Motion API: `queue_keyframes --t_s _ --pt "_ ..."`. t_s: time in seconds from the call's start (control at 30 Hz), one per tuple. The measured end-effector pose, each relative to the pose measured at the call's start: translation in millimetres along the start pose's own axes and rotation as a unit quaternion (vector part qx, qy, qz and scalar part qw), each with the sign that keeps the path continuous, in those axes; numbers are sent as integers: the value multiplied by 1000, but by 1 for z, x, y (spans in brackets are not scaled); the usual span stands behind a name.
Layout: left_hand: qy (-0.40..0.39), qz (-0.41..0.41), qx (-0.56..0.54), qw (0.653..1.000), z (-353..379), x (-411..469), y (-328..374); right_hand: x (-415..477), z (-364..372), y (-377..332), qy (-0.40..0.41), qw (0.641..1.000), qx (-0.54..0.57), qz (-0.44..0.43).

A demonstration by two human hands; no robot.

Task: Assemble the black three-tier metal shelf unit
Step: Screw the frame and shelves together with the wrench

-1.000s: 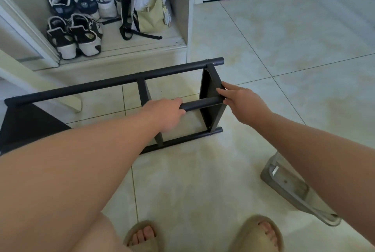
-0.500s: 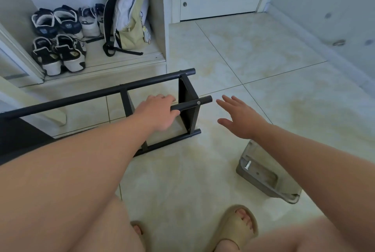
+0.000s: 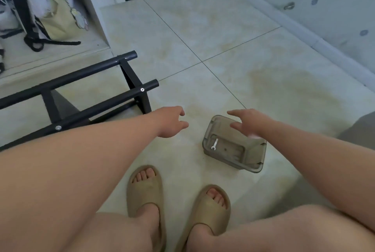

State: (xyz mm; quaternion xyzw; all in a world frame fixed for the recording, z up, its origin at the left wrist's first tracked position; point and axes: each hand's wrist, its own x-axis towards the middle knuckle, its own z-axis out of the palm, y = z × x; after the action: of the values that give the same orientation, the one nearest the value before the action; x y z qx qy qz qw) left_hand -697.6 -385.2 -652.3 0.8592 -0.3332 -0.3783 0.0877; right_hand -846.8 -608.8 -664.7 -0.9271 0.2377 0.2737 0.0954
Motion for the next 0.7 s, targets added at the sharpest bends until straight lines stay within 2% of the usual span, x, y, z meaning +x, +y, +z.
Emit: queue_keyframes --t_s 0.3,0.57,0.7 --pt "-115 -5 -61 991 81 110 9 93 91 32 -107 994 8 -27" --pt "-115 21 -188 975 115 145 9 138 155 35 -80 991 2 -112" --pt "-109 15 -231 967 119 145 9 143 172 35 -48 992 -40 -114"
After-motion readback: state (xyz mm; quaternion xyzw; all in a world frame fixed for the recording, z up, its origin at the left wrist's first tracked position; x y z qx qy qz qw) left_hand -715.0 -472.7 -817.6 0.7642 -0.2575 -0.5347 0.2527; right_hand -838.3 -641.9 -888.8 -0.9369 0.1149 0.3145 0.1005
